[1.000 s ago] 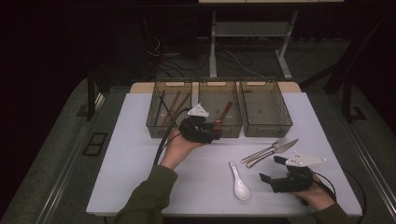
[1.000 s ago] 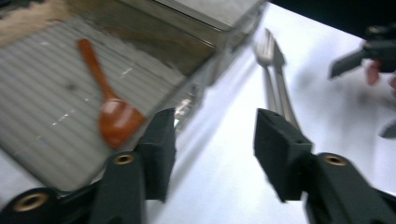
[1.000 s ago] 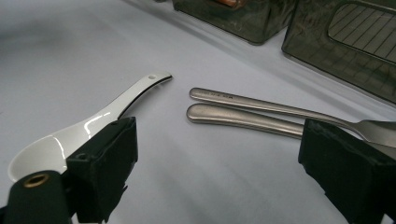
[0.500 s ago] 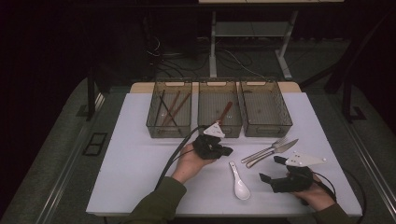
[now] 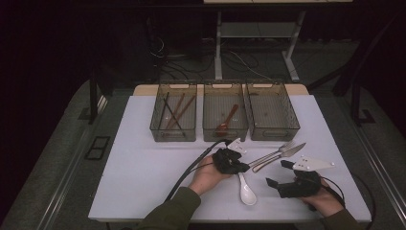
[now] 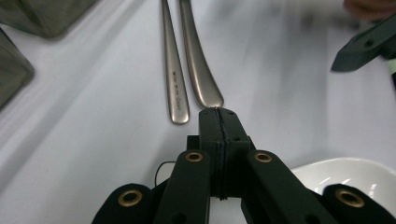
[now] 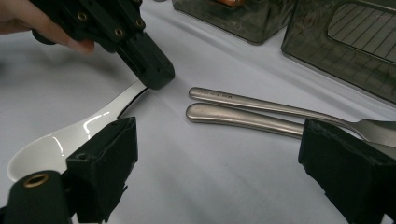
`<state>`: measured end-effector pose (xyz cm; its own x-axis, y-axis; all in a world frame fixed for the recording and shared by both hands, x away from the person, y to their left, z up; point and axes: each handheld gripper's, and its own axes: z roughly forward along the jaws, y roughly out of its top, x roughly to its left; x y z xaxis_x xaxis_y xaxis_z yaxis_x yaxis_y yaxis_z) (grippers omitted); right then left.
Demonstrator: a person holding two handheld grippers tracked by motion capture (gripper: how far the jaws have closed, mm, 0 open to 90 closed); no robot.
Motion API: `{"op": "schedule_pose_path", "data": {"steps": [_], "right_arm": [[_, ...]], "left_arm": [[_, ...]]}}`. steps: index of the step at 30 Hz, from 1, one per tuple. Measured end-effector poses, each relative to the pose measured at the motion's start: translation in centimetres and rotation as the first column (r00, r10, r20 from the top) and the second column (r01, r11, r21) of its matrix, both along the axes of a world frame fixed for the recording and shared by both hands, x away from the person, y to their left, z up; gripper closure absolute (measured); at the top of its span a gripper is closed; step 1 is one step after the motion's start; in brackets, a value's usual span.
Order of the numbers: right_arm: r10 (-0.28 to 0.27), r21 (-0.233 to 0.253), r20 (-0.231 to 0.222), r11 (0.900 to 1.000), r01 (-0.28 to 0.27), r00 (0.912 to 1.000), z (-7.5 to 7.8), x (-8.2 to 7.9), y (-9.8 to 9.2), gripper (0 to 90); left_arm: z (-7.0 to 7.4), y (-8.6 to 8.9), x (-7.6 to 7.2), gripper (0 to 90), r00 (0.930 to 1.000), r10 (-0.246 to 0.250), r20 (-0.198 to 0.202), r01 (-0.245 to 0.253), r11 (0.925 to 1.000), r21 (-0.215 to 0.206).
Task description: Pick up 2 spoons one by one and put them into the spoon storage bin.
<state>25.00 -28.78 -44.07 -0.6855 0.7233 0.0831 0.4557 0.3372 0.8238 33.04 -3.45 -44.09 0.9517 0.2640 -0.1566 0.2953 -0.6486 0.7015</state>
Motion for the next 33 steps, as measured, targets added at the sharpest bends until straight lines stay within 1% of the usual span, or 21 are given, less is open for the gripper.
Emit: {"op": "schedule_pose_path", "data": {"steps": [2, 3, 4, 5, 6, 7, 9, 10, 13, 14, 15, 19, 24, 25, 27, 28, 29, 30, 31, 32, 33], "right_arm": [[0.000, 0.000, 0.000, 1.000, 0.000, 1.0000, 0.0, 0.0, 0.0, 12.1], [-0.001, 0.001, 0.001, 1.000, 0.001, 1.0000, 0.0, 0.0, 0.0, 12.0], [-0.001, 0.001, 0.000, 1.000, 0.001, 1.0000, 0.0, 0.0, 0.0, 12.1], [-0.002, 0.001, 0.000, 1.000, 0.002, 1.0000, 0.0, 0.0, 0.0, 12.1], [-0.002, 0.000, -0.001, 1.000, 0.002, 1.0000, 0.0, 0.0, -0.1, 12.0], [-0.004, 0.001, -0.001, 1.000, 0.004, 1.0000, 0.0, 0.0, -0.1, 12.0], [-0.005, 0.001, 0.000, 1.000, 0.005, 1.0000, 0.0, 0.0, -0.1, 12.1], [-0.005, 0.002, 0.000, 1.000, 0.005, 1.0000, 0.0, 0.0, -0.1, 12.1], [-0.006, 0.003, 0.001, 1.000, 0.006, 1.0000, 0.0, 0.0, -0.1, 12.0], [-0.006, 0.003, 0.001, 1.000, 0.006, 1.0000, 0.0, 0.0, -0.1, 12.0], [-0.006, 0.004, 0.002, 1.000, 0.006, 1.0000, 0.0, 0.0, -0.1, 12.0], [-0.006, 0.003, 0.002, 1.000, 0.006, 1.0000, 0.0, 0.0, -0.1, 12.1], [-0.005, 0.001, 0.001, 1.000, 0.005, 1.0000, 0.0, 0.0, -0.1, 12.1], [-0.006, 0.002, 0.000, 1.000, 0.006, 1.0000, 0.1, 0.0, -0.1, 12.0], [-0.006, 0.003, 0.001, 1.000, 0.006, 1.0000, 0.1, 0.0, -0.1, 12.1], [-0.005, 0.002, 0.001, 1.000, 0.005, 1.0000, 0.0, 0.0, -0.1, 12.0], [-0.005, 0.002, 0.000, 1.000, 0.005, 1.0000, 0.0, 0.0, -0.1, 12.1], [-0.005, 0.002, 0.000, 1.000, 0.005, 1.0000, 0.0, 0.0, -0.1, 12.0], [-0.006, 0.002, 0.001, 1.000, 0.006, 1.0000, 0.0, 0.0, -0.1, 12.1], [-0.006, 0.002, 0.000, 1.000, 0.006, 1.0000, 0.0, 0.0, -0.1, 12.0], [-0.005, 0.002, 0.000, 1.000, 0.005, 1.0000, 0.0, 0.0, 0.0, 12.1]], "left_arm": [[-0.2, -0.1, 0.0, 89.5, 0.9999, -0.012, 0.012, 0.011, 0.9996, 0.026], [-0.3, -0.1, 0.0, 89.5, 0.9997, -0.010, 0.021, 0.009, 0.9996, 0.027], [-0.3, -0.1, -0.1, 89.6, 0.9999, -0.005, 0.013, 0.005, 0.9997, 0.025], [-0.2, 0.0, -0.1, 89.6, 0.9998, -0.006, 0.018, 0.005, 0.9996, 0.029], [-0.1, 0.2, 0.0, 89.6, 0.9991, -0.028, 0.032, 0.026, 0.9981, 0.056], [-0.2, 0.2, -0.2, 89.6, 0.9998, -0.007, 0.021, 0.006, 0.9992, 0.040], [-0.2, 0.4, -0.2, 89.6, 0.9998, 0.000, 0.020, -0.001, 0.9994, 0.035], [-0.1, 0.5, -0.3, 89.6, 0.9998, -0.002, 0.018, 0.002, 0.9990, 0.045], [0.0, 0.9, -0.3, 89.6, 0.9999, 0.000, 0.016, -0.001, 0.9986, 0.053], [-0.1, 0.9, -0.4, 89.6, 0.9998, 0.015, 0.010, -0.016, 0.9991, 0.041], [0.1, 1.1, -0.2, 89.6, 0.9996, -0.011, 0.026, 0.009, 0.9974, 0.071], [0.0, 1.1, -0.3, 89.6, 0.9995, 0.004, 0.032, -0.007, 0.9977, 0.068], [0.3, 1.6, -0.3, 89.6, 0.9987, -0.006, 0.051, 0.001, 0.9946, 0.104], [0.3, 1.8, -0.3, 89.6, 0.9989, -0.002, 0.046, -0.003, 0.9949, 0.101], [0.4, 2.2, -0.3, 89.6, 0.9988, 0.000, 0.049, -0.005, 0.9935, 0.114], [0.4, 2.4, -0.5, 89.6, 0.9991, 0.009, 0.041, -0.014, 0.9921, 0.125], [0.3, 2.6, -0.5, 89.6, 0.9988, 0.006, 0.048, -0.013, 0.9902, 0.139], [0.2, 2.9, -0.4, 89.6, 0.9974, -0.015, 0.071, 0.004, 0.9875, 0.158], [0.1, 3.1, -0.6, 89.6, 0.9985, 0.000, 0.055, -0.008, 0.9902, 0.139], [0.1, 3.3, -0.8, 89.6, 0.9991, 0.015, 0.041, -0.020, 0.9908, 0.134], [0.2, 3.5, -0.8, 89.5, 0.9987, 0.003, 0.052, -0.010, 0.9898, 0.142]]}}
